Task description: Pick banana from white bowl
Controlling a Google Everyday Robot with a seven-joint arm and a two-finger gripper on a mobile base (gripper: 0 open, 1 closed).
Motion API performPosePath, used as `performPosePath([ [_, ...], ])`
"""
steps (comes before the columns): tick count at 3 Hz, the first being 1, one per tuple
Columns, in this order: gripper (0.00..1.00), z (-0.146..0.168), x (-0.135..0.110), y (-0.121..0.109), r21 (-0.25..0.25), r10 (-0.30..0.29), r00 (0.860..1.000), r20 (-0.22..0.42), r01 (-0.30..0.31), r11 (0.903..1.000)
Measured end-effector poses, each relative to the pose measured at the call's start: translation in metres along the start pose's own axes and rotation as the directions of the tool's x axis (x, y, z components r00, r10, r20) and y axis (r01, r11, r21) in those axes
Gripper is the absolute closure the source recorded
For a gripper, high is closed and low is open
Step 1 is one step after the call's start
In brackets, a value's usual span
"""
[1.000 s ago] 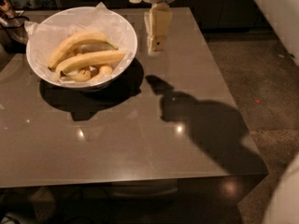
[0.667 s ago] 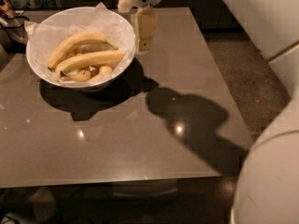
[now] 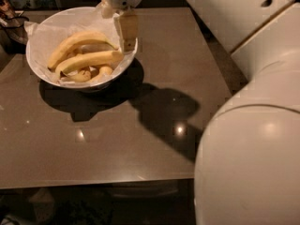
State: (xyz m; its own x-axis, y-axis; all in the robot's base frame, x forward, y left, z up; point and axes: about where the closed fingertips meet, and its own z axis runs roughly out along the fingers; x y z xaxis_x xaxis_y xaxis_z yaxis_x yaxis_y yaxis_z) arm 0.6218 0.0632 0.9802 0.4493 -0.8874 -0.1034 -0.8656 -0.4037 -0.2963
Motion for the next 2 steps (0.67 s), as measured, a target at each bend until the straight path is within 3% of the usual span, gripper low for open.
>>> performPosePath([
  [1, 0.25, 0.011, -0.017, -0.012, -0.016, -0.06, 0.998, -0.001, 0.06, 0.9981],
  [2, 0.38, 0.02, -0.03, -0.022, -0.028, -0.099, 0.995, 0.008, 0.099, 0.9947],
])
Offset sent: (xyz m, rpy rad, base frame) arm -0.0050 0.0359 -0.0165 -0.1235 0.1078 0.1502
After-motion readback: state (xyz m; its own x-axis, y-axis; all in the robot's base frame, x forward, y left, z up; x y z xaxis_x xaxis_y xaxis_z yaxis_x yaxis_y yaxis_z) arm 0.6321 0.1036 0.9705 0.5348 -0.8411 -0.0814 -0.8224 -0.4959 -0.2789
